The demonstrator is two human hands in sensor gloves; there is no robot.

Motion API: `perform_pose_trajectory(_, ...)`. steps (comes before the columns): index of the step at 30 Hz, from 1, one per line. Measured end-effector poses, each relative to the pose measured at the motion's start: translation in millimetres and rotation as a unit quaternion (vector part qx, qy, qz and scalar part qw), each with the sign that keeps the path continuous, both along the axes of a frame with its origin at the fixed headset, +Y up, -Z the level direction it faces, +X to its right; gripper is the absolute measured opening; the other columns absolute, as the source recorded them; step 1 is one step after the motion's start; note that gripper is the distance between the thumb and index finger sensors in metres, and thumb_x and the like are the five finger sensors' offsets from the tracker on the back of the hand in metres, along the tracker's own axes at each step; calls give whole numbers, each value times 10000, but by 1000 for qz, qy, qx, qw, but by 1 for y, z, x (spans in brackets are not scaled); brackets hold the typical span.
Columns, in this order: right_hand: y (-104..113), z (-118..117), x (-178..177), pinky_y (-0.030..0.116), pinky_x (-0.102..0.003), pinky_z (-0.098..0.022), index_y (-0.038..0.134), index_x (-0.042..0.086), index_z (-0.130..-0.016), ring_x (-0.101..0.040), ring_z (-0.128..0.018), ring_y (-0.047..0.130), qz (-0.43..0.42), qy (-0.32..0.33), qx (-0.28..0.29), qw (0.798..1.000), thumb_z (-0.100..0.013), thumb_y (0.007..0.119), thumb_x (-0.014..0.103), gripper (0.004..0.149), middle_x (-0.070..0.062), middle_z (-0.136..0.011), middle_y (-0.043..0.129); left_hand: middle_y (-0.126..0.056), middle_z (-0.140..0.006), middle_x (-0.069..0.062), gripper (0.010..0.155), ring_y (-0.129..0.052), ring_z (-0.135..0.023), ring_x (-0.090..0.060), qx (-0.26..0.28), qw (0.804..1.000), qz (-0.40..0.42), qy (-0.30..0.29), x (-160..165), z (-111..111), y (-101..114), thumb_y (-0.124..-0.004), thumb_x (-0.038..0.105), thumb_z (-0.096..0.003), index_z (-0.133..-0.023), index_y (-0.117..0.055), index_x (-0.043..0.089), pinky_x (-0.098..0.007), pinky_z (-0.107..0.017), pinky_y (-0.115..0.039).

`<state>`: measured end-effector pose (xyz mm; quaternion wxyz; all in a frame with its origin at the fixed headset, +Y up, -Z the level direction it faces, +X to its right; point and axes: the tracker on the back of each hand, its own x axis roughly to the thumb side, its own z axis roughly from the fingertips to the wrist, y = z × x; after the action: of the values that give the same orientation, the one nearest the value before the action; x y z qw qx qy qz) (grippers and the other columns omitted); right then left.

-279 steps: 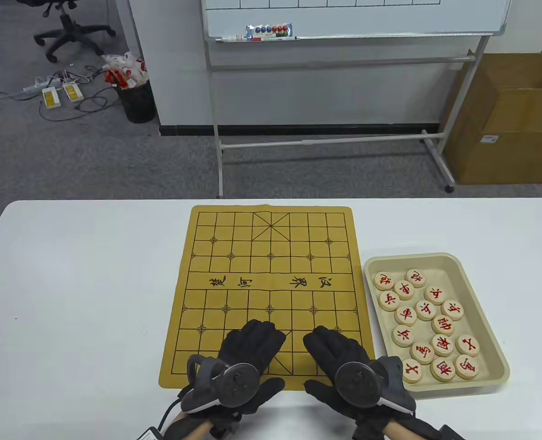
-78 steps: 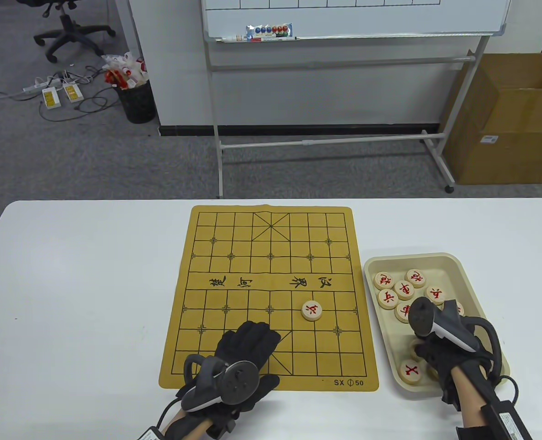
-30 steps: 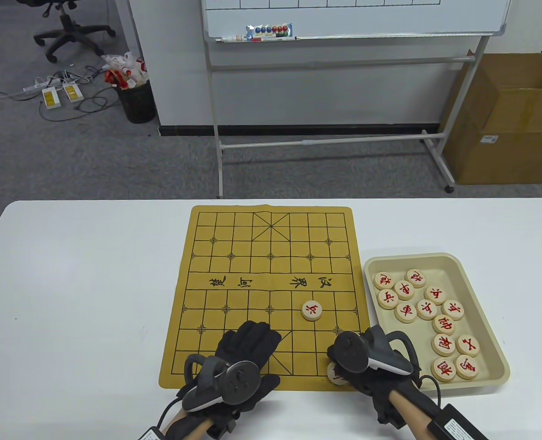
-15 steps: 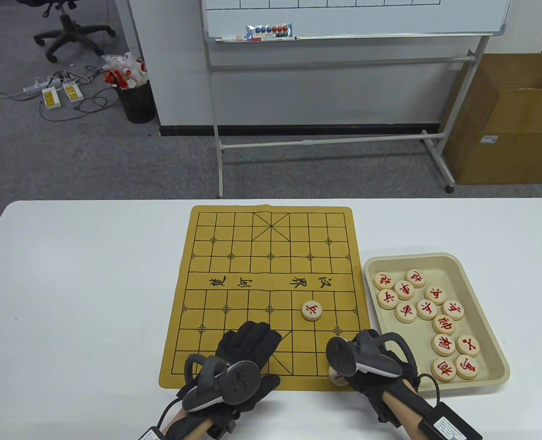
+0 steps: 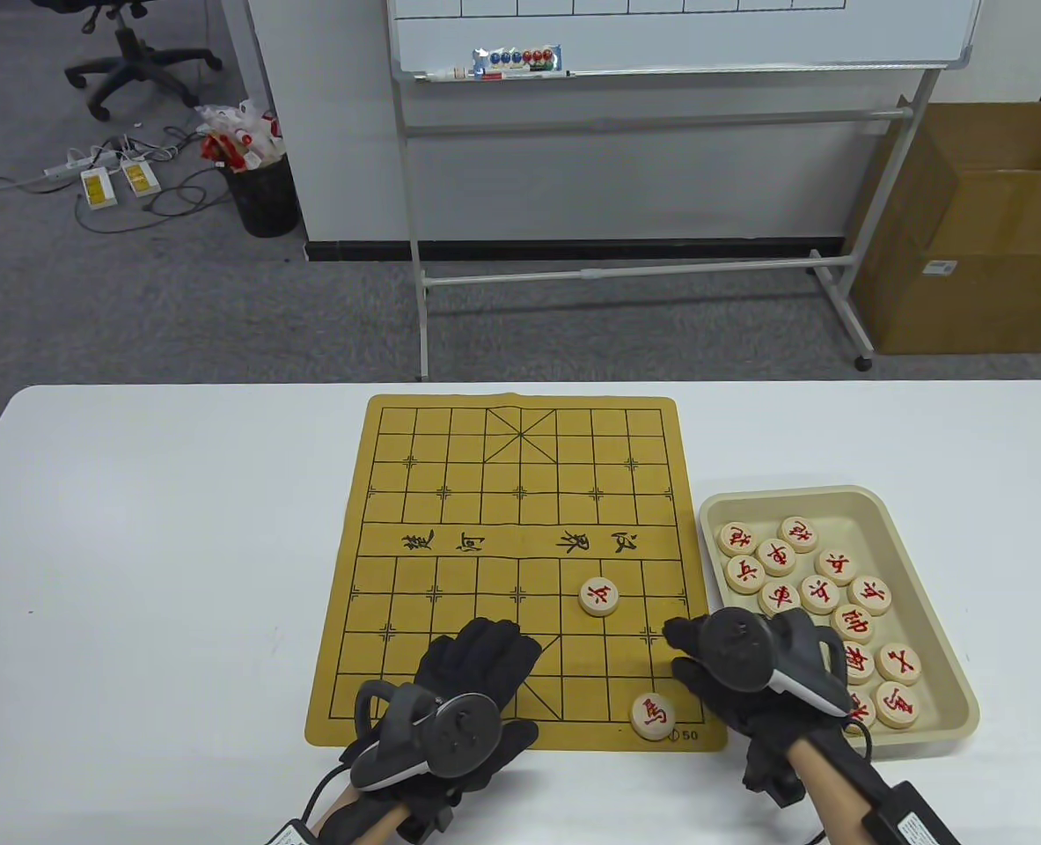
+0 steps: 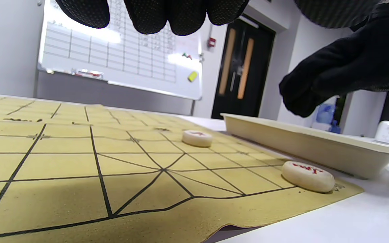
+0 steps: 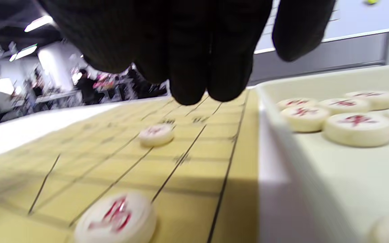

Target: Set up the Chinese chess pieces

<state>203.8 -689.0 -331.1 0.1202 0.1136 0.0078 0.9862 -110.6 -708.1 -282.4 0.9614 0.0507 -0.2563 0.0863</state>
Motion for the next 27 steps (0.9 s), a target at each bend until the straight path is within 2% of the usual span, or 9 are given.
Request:
perform_pose_trajectory(5, 9, -6, 41, 673, -624, -693, 754, 198, -1000, -348, -874, 917, 24, -92, 25, 995, -461, 795, 423, 586, -93, -984, 884, -443, -1194, -50, 823, -481, -1127, -328, 0, 1000, 0, -1, 0, 0, 0, -638, 612, -380, -1099, -403, 286, -626, -778, -506)
perform_pose_trajectory(8, 5, -12, 61, 661, -621, -702, 719, 205, -1024, -352, -907, 881, 51, -146, 16, 988, -459, 804, 428, 613, -98, -1027, 835, -443, -1194, -48, 823, -481, -1127, -327, 0, 1000, -1, -2, 1, 1, -1, -638, 612, -381, -1099, -403, 286, -625, -778, -507)
perform_pose_trajectory(12, -5, -22, 85, 717, -569, -676, 725, 220, -1018, -330, -879, 906, 107, -199, 7, 974, -458, 814, 419, 601, -70, -1023, 844, -443, -1194, -51, 823, -481, -1127, -328, -2, 1000, -3, -4, 1, 1, -1, -637, 612, -381, -1099, -404, 284, -625, -778, -508)
perform_pose_trajectory(20, -21, -35, 109, 726, -544, -676, 691, 220, -1034, -312, -876, 890, 150, -262, -71, 951, -454, 845, 407, 628, -75, -1032, 814, -445, -1194, -51, 823, -481, -1127, -328, -3, 1000, -5, -4, 2, 1, -1, -637, 612, -380, -1099, -405, 285, -625, -777, -509)
perform_pose_trajectory(27, -30, -40, 109, 722, -541, -678, 719, 219, -1008, -294, -841, 909, 184, -270, -99, 940, -439, 861, 443, 628, -61, -992, 851, -445, -1194, -50, 822, -483, -1126, -330, -6, 1000, -8, -4, 2, 1, -2, -636, 613, -381, -1099, -405, 286, -625, -778, -509)
